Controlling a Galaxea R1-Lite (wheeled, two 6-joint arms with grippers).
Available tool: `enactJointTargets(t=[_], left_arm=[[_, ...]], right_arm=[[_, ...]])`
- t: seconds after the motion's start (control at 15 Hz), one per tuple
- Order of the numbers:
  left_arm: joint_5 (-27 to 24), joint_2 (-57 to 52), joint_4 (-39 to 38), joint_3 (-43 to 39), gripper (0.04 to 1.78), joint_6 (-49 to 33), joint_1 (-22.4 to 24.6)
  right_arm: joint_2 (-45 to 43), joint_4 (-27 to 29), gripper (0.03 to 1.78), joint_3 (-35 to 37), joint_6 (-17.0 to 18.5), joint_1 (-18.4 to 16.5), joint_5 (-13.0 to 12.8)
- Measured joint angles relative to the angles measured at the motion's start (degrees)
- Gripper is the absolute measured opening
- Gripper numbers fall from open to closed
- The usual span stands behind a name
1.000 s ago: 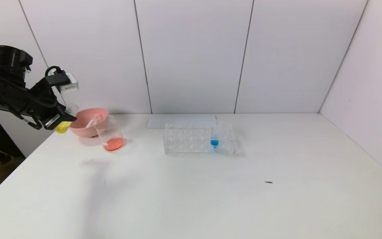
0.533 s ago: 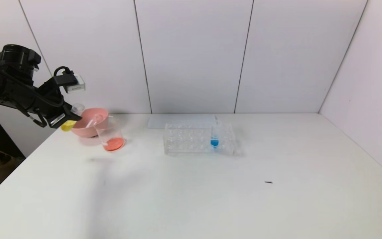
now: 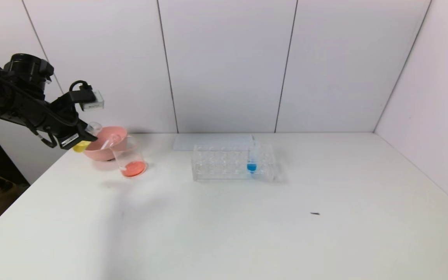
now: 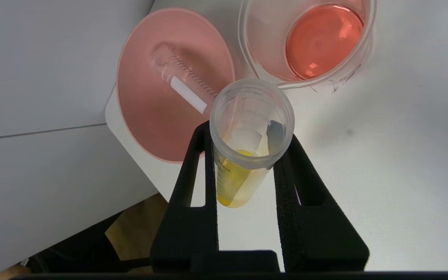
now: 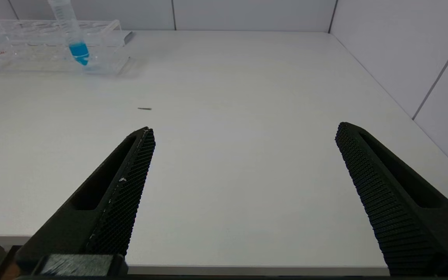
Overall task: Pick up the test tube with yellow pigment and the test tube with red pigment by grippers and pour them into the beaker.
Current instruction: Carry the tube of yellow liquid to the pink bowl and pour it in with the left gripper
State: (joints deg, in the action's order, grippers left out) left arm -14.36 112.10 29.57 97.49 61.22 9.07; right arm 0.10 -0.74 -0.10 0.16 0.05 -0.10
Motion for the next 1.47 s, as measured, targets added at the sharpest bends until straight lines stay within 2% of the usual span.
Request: enactJointTargets(t=[0.33,1.13,1.47], left_arm=[[0.4,0.8,6.4,3.7,0.44,3.3,-0.4],[0.9,1.1,8.3,6.2,0.44,4.5,-1.4],[2.3,2.3,15.4,11.2,0.44,8.1,-1.5]], right_arm=[[0.0,0.0,1.7,0.0,0.0,0.0,0.0],[0.0,0.0,1.7,0.0,0.0,0.0,0.0],[0.0,0.0,1.7,0.0,0.0,0.0,0.0]])
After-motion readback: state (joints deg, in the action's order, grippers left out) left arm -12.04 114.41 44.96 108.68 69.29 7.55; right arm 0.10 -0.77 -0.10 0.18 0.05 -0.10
